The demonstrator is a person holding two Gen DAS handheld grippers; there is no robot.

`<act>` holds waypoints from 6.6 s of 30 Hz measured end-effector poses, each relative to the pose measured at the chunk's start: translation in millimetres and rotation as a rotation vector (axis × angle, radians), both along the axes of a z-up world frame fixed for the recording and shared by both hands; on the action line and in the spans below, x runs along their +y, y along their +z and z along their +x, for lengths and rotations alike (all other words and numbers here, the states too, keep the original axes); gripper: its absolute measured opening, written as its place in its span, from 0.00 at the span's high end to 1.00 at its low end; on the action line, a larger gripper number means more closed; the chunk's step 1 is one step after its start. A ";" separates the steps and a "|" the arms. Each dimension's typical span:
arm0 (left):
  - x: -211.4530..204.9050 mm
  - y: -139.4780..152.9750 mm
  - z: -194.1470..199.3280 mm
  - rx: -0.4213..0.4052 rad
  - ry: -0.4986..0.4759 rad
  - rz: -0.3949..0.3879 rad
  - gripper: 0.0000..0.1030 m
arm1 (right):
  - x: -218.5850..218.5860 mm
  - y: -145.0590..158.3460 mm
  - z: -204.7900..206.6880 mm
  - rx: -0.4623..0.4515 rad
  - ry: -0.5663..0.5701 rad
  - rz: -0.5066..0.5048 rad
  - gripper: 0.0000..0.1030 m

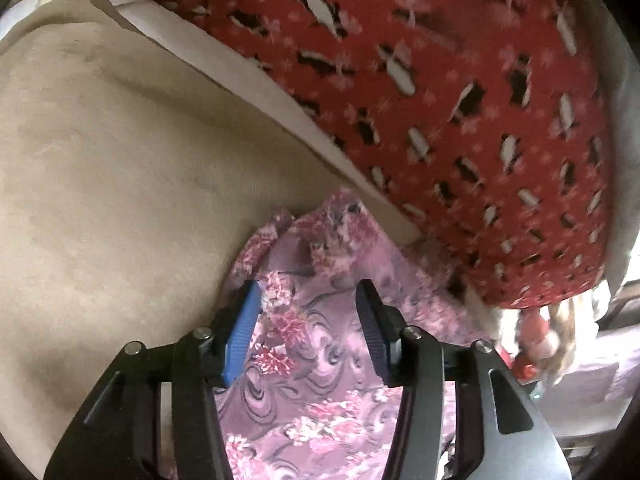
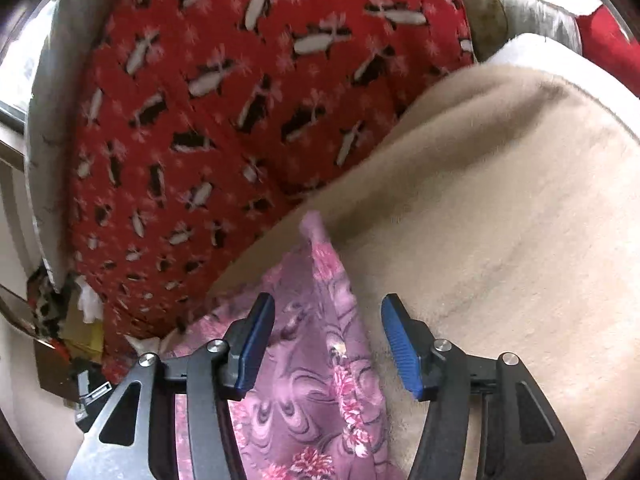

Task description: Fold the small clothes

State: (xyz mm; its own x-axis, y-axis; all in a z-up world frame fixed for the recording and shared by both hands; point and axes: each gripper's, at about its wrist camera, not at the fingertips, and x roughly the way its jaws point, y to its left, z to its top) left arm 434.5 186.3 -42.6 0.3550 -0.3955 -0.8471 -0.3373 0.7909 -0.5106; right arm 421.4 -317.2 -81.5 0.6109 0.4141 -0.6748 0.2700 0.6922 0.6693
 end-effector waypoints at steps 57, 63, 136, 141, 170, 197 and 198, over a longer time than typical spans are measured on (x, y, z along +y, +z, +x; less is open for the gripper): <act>60.9 -12.8 -232.3 0.064 0.207 -0.136 1.00 | -1.6 -11.2 -170.2 0.066 -0.063 0.029 0.82; 10.7 39.3 -219.8 -0.071 0.057 -0.037 0.88 | 8.4 40.6 -182.9 -0.099 -0.142 -0.018 0.81; 36.0 -10.7 -87.8 0.058 0.053 0.093 0.24 | 139.3 1.0 -96.4 -0.039 0.135 -0.686 0.07; 19.1 -26.1 -91.6 0.082 -0.004 0.057 0.13 | 134.4 -1.5 -103.5 -0.093 0.119 -0.648 0.04; -134.3 75.3 -94.7 -0.106 -0.244 -0.030 0.86 | 52.5 29.2 -108.6 -0.082 -0.014 -0.661 0.03; -272.1 9.9 -97.6 0.064 -0.413 -0.114 0.68 | 36.8 -0.6 -116.9 -0.056 0.002 -0.626 0.00; -261.7 14.5 -100.2 0.048 -0.400 -0.119 0.67 | 35.6 -0.2 -116.5 -0.056 0.003 -0.619 0.00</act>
